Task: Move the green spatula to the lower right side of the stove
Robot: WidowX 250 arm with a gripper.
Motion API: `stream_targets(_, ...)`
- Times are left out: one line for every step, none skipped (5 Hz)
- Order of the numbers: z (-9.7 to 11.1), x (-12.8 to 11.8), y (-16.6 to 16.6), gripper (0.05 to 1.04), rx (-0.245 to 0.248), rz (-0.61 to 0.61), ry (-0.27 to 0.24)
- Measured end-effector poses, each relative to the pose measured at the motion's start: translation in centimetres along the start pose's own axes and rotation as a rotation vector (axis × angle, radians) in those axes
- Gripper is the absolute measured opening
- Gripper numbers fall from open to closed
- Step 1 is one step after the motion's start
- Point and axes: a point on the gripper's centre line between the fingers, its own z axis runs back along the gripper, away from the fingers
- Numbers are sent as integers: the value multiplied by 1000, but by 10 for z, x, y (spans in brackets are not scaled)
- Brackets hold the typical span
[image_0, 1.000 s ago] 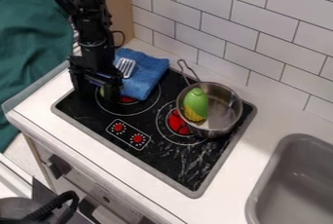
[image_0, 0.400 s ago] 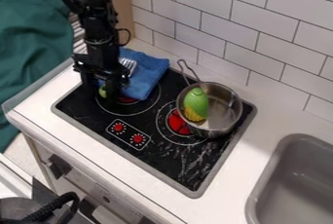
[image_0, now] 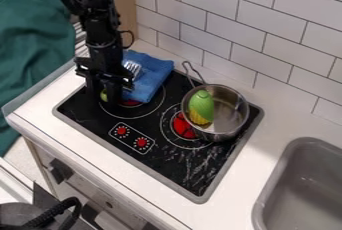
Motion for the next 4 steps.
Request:
stream_targets(14,-7,-5,380,-3,-4,-38)
stream_targets(46,-12,-14,380,18,-14,-133)
stream_targets(59,-30,-36,380,25,-56,-164)
stream_targets(55,-56,-59,380,33,-72,-143)
